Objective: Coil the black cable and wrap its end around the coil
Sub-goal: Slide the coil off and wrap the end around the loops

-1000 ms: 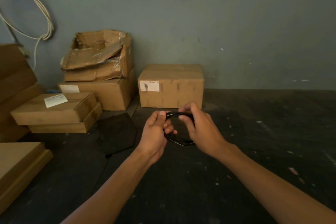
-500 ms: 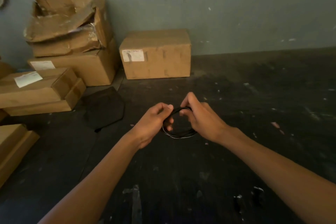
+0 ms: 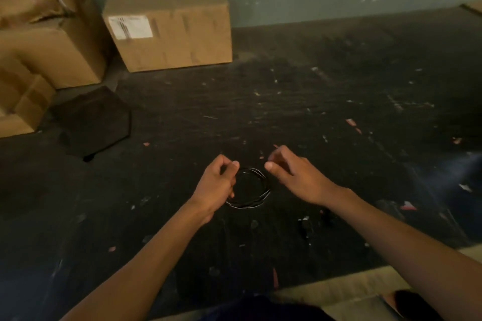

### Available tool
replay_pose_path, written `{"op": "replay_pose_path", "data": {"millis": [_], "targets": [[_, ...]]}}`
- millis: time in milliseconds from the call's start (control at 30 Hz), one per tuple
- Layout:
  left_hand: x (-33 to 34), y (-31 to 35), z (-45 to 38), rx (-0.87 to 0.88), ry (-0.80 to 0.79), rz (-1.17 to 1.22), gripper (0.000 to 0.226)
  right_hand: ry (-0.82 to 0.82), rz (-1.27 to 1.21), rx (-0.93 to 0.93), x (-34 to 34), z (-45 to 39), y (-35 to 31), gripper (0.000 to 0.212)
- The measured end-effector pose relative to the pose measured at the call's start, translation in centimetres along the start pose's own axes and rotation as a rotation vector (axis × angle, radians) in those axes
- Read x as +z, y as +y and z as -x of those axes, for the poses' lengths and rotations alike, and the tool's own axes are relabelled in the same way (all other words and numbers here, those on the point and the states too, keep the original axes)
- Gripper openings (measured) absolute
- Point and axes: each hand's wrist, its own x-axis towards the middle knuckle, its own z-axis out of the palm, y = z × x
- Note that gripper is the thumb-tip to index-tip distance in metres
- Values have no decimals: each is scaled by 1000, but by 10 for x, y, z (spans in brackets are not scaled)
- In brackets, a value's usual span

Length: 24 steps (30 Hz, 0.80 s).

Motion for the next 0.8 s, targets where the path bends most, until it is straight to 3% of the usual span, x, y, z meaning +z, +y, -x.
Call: {"op": "replay_pose_path", "data": {"millis": [100,200,300,367,533,800], "targets": [[0,-9,-2,-29,17,-60,17,-280,321,291,-4,11,20,20],[-1,-14,-3,-44,24,-75,16,-586,518,454,3,23,23,25],[-1,-16,-3,-43,15,-77,15,-667,517,512,13,30,26,41],[-2,-18,-1,-38,21,-93,16,-668,476,538,17,29,27,52],[-8,-19,5,18,33,-202,25,-607,407,442,14,13,17,31],[-16,-4,3,129,35,-250,15,-173,88,77,-6,-25,-42,31]]}}
